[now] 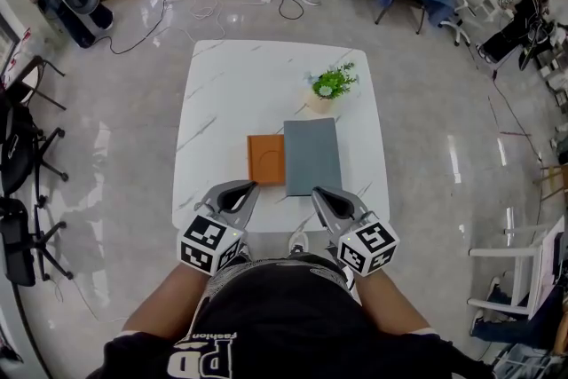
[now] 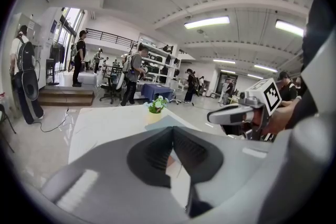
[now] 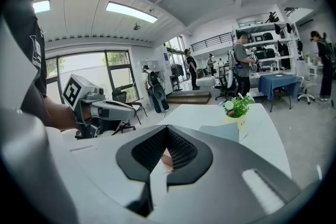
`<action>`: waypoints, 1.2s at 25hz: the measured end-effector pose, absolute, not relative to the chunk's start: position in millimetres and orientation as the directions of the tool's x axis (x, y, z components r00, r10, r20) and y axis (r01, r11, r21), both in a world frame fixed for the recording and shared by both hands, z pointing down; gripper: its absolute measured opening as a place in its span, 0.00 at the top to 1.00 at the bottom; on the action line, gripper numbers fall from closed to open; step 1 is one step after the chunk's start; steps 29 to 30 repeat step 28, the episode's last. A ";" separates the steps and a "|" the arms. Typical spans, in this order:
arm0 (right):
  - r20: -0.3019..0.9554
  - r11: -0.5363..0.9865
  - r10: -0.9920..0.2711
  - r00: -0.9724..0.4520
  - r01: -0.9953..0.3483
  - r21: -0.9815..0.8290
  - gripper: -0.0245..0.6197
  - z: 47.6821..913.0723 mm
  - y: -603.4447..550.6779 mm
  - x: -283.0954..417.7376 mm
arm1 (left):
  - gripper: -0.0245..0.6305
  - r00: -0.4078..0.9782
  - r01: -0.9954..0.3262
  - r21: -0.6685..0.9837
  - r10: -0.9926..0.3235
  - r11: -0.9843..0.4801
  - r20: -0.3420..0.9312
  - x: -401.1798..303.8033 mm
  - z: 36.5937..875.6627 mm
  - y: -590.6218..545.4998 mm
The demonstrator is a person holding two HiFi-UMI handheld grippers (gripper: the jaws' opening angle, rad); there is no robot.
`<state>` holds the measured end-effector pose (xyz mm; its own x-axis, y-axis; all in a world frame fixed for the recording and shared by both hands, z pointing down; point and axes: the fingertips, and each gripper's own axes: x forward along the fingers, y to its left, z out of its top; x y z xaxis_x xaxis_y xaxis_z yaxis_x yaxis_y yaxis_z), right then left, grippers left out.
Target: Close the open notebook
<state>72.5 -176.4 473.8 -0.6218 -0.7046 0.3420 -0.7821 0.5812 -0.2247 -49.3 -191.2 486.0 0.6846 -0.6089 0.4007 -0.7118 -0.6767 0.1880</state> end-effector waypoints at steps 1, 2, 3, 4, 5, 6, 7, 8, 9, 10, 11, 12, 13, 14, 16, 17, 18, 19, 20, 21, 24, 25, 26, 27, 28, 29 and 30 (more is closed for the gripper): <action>0.343 0.582 -0.704 -0.623 -0.781 -0.224 0.96 473.5 -176.5 72.5 | 0.87 0.684 -0.712 0.187 -0.609 -0.677 0.401 -49.2 485.5 -191.3; 0.343 0.584 -0.702 -0.624 -0.781 -0.224 0.96 473.2 -176.7 72.7 | 0.87 0.684 -0.712 0.186 -0.609 -0.677 0.402 -48.9 485.0 -191.6; 0.344 0.584 -0.701 -0.624 -0.780 -0.224 0.96 473.1 -177.1 73.0 | 0.87 0.683 -0.713 0.186 -0.610 -0.676 0.402 -48.6 484.8 -191.9; 0.344 0.585 -0.700 -0.625 -0.779 -0.225 0.96 473.1 -177.4 73.1 | 0.87 0.682 -0.714 0.186 -0.610 -0.675 0.402 -48.3 484.7 -192.2; 0.345 0.586 -0.699 -0.626 -0.778 -0.225 0.96 473.2 -177.7 73.0 | 0.87 0.682 -0.715 0.186 -0.611 -0.674 0.402 -48.4 484.8 -192.6; 0.345 0.587 -0.698 -0.627 -0.778 -0.225 0.96 473.5 -177.9 72.6 | 0.87 0.681 -0.715 0.186 -0.612 -0.674 0.402 -48.6 484.8 -192.9; 0.345 0.588 -0.698 -0.628 -0.777 -0.225 0.96 473.6 -178.0 72.0 | 0.87 0.681 -0.716 0.186 -0.612 -0.673 0.402 -49.1 484.9 -193.1; 0.345 0.589 -0.697 -0.628 -0.777 -0.225 0.96 473.7 -177.9 71.5 | 0.87 0.680 -0.716 0.185 -0.613 -0.673 0.403 -49.4 484.9 -193.1; 0.345 0.589 -0.697 -0.628 -0.777 -0.224 0.96 473.6 -177.8 71.2 | 0.87 0.680 -0.716 0.184 -0.613 -0.673 0.403 -49.7 484.9 -193.1; 0.344 0.589 -0.698 -0.628 -0.777 -0.224 0.96 473.7 -177.8 71.2 | 0.87 0.679 -0.716 0.183 -0.613 -0.673 0.403 -49.7 485.0 -192.9; 0.344 0.589 -0.698 -0.628 -0.777 -0.225 0.96 473.9 -177.7 71.5 | 0.87 0.679 -0.717 0.182 -0.614 -0.673 0.404 -49.5 485.3 -192.7; 0.344 0.589 -0.698 -0.628 -0.777 -0.225 0.96 474.2 -177.6 71.9 | 0.87 0.678 -0.718 0.182 -0.614 -0.672 0.404 -49.2 485.7 -192.4; 0.344 0.589 -0.697 -0.629 -0.776 -0.225 0.96 474.5 -177.5 72.5 | 0.87 0.677 -0.718 0.182 -0.614 -0.671 0.405 -48.7 486.1 -192.3; 0.344 0.589 -0.697 -0.629 -0.776 -0.225 0.96 474.7 -177.4 73.0 | 0.87 0.676 -0.719 0.182 -0.615 -0.671 0.405 -48.4 486.5 -192.2; 0.343 0.589 -0.698 -0.629 -0.776 -0.224 0.96 474.5 -177.3 73.5 | 0.87 0.676 -0.720 0.181 -0.616 -0.670 0.405 -48.3 486.4 -192.4; 0.343 0.588 -0.699 -0.628 -0.777 -0.225 0.96 474.3 -177.0 73.4 | 0.87 0.676 -0.719 0.181 -0.616 -0.671 0.404 -48.5 486.0 -192.5; 0.342 0.588 -0.699 -0.628 -0.777 -0.225 0.96 474.0 -176.7 73.4 | 0.87 0.676 -0.719 0.180 -0.616 -0.671 0.404 -48.6 485.5 -192.4; 0.342 0.587 -0.700 -0.627 -0.778 -0.225 0.96 473.9 -176.4 73.5 | 0.87 0.676 -0.719 0.180 -0.616 -0.671 0.403 -48.5 485.2 -192.3; 0.342 0.586 -0.700 -0.627 -0.778 -0.226 0.96 473.9 -176.3 73.8 | 0.87 0.676 -0.719 0.179 -0.616 -0.672 0.404 -48.3 484.9 -192.3; 0.341 0.585 -0.701 -0.626 -0.779 -0.226 0.96 474.0 -176.5 74.3 | 0.87 0.676 -0.718 0.178 -0.616 -0.672 0.405 -47.9 484.9 -192.5; 0.341 0.583 -0.702 -0.625 -0.780 -0.228 0.96 475.3 -177.9 75.9 | 0.87 0.675 -0.719 0.177 -0.615 -0.672 0.406 -46.6 486.1 -193.6; 0.341 0.582 -0.703 -0.624 -0.780 -0.229 0.96 475.7 -178.5 76.4 | 0.87 0.675 -0.719 0.177 -0.616 -0.672 0.406 -46.3 486.6 -194.1; 0.341 0.581 -0.704 -0.624 -0.781 -0.229 0.96 476.0 -179.1 76.9 | 0.87 0.674 -0.720 0.177 -0.616 -0.671 0.407 -46.0 486.9 -194.7; 0.340 0.580 -0.705 -0.623 -0.782 -0.230 0.96 476.3 -179.6 77.3 | 0.87 0.674 -0.721 0.177 -0.617 -0.670 0.407 -45.7 487.1 -195.1; 0.340 0.578 -0.705 -0.622 -0.782 -0.231 0.96 476.5 -180.2 77.7 | 0.87 0.673 -0.721 0.177 -0.617 -0.670 0.408 -45.5 487.3 -195.6; 0.340 0.578 -0.705 -0.622 -0.782 -0.231 0.96 476.5 -180.2 77.7 | 0.87 0.673 -0.721 0.177 -0.617 -0.670 0.408 -45.5 487.3 -195.6; 0.340 0.578 -0.705 -0.622 -0.782 -0.231 0.96 476.5 -180.2 77.7 | 0.87 0.673 -0.721 0.177 -0.617 -0.670 0.408 -45.5 487.3 -195.6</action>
